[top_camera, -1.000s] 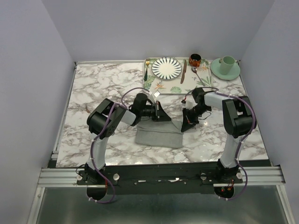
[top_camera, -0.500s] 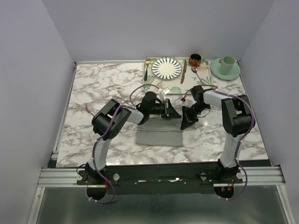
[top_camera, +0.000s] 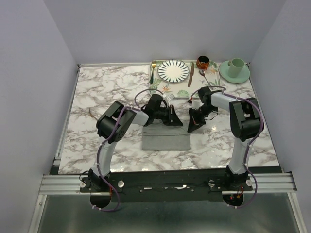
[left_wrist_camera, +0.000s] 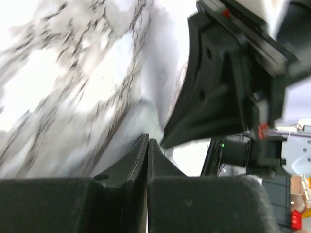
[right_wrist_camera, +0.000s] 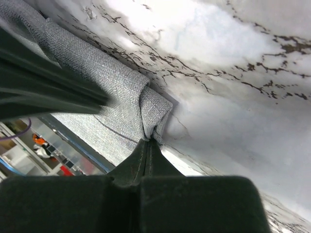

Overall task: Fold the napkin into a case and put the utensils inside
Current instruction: Smooth out the 2/3-rectangle-folded napkin at the center of the board, then pick up the 2/3-rectangle-folded napkin from the center of the board.

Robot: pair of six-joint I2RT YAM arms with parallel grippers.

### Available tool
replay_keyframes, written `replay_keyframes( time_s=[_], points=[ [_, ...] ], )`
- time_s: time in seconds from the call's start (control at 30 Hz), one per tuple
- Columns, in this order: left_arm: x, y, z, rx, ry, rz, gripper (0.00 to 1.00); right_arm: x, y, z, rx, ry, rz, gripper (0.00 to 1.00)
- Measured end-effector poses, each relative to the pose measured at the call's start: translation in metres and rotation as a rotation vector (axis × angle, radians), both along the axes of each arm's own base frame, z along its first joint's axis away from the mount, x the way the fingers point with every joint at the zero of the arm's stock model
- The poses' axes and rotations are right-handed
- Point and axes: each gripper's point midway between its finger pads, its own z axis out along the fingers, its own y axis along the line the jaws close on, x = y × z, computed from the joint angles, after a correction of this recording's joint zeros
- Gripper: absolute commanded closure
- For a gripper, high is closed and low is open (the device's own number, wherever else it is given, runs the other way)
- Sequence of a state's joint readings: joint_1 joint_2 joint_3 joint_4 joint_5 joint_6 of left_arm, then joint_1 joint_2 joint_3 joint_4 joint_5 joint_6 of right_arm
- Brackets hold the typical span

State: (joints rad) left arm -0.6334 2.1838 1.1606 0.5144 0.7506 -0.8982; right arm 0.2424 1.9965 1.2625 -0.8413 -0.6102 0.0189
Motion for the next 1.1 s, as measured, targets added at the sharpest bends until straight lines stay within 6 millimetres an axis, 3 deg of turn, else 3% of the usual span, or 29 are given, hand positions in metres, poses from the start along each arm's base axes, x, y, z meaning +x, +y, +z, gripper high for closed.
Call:
replay_keyframes(
  time_s=[0.17, 0.27, 0.37, 0.5, 0.57, 0.63, 0.83, 0.97, 1.1],
  points=[
    [0.000, 0.043, 0.034, 0.016, -0.094, -0.001, 0.81, 0.001, -0.002, -0.001, -0.013, -0.009, 0.021, 0.99],
    [-0.003, 0.059, 0.065, 0.006, -0.198, -0.017, 0.81, 0.004, -0.003, 0.000, -0.014, -0.023, 0.030, 0.99],
    [-0.011, 0.062, 0.080, -0.011, -0.258, -0.049, 0.82, 0.005, -0.003, 0.000, -0.013, -0.031, 0.037, 0.99],
    [-0.026, 0.070, 0.058, 0.047, -0.256, -0.100, 0.62, 0.005, -0.003, 0.000, -0.012, -0.036, 0.044, 0.99],
    [-0.034, 0.080, 0.043, 0.145, -0.317, -0.148, 0.56, 0.005, -0.003, 0.000, -0.011, -0.039, 0.048, 0.99],
    [-0.043, 0.089, 0.041, 0.229, -0.416, -0.201, 0.51, 0.005, -0.004, 0.000, -0.010, -0.042, 0.052, 0.99],
    [-0.087, 0.104, 0.070, 0.416, -0.912, -0.414, 0.49, 0.006, -0.004, 0.000, -0.008, -0.049, 0.061, 0.99],
    [-0.127, 0.106, 0.046, 0.530, -1.117, -0.599, 0.49, 0.006, -0.004, -0.001, -0.008, -0.050, 0.062, 0.99],
    [-0.148, 0.111, 0.017, 0.644, -1.232, -0.744, 0.49, 0.006, -0.004, -0.001, -0.007, -0.052, 0.065, 0.99]
  ],
)
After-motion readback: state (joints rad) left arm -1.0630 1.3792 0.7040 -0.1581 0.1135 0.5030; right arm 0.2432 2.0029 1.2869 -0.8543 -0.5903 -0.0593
